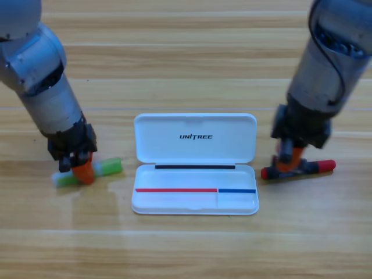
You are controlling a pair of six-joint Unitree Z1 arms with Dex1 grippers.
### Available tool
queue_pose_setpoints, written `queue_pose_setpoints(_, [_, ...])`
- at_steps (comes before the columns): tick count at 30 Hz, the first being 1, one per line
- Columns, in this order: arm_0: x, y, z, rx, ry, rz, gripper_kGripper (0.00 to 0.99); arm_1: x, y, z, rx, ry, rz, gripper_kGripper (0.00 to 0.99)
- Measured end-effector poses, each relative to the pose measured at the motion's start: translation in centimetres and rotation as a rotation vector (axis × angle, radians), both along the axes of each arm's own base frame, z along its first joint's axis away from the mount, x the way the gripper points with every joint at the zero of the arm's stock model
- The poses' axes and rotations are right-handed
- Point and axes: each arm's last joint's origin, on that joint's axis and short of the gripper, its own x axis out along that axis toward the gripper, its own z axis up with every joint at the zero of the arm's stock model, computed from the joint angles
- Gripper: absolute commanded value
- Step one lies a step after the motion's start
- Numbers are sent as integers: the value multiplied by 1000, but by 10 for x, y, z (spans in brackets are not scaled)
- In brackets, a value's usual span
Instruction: Clean up eraser and pencils
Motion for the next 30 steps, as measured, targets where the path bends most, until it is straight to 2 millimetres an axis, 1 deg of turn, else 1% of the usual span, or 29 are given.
queue_pose_setpoints(3, [4, -2, 1, 6, 4, -2, 0, 7, 13, -4, 7, -10, 63, 0])
queue_pose_setpoints(6, [4, -1, 2, 18, 5, 0, 0, 11, 26, -16, 11, 15, 105, 0])
queue_pose_setpoints(8, [1, 1, 5, 46, 19, 1, 0, 10, 33, -20, 14, 26, 132, 0])
queue_pose_setpoints(10, [-5, 5, 13, 70, 37, 1, 0, 7, 39, -26, 11, 36, 152, 0])
queue_pose_setpoints(11, [-9, 6, 20, 74, 39, -1, 0, 5, 42, -27, 11, 41, 160, 0])
queue_pose_setpoints(13, [-20, 9, 42, 66, 23, -6, 0, 0, 46, -27, 19, 49, 176, 0])
queue_pose_setpoints(18, [-52, 4, 115, 4, -69, -29, 0, -5, 58, -25, 39, 46, 203, 0])
queue_pose_setpoints(19, [-57, 2, 126, -12, -87, -31, 0, -4, 59, -27, 38, 47, 204, 0])
queue_pose_setpoints(21, [-66, -2, 141, -31, -109, -45, 0, -2, 62, -35, 25, 59, 204, 0])
queue_pose_setpoints(23, [-72, -6, 147, -40, -118, -61, 0, 0, 65, -44, 11, 72, 203, 0])
queue_pose_setpoints(26, [-74, -10, 146, -39, -115, -74, 0, 2, 68, -52, -2, 79, 202, 0])
queue_pose_setpoints(30, [-73, -12, 143, -35, -108, -77, 0, 4, 70, -54, -3, 76, 202, 0])
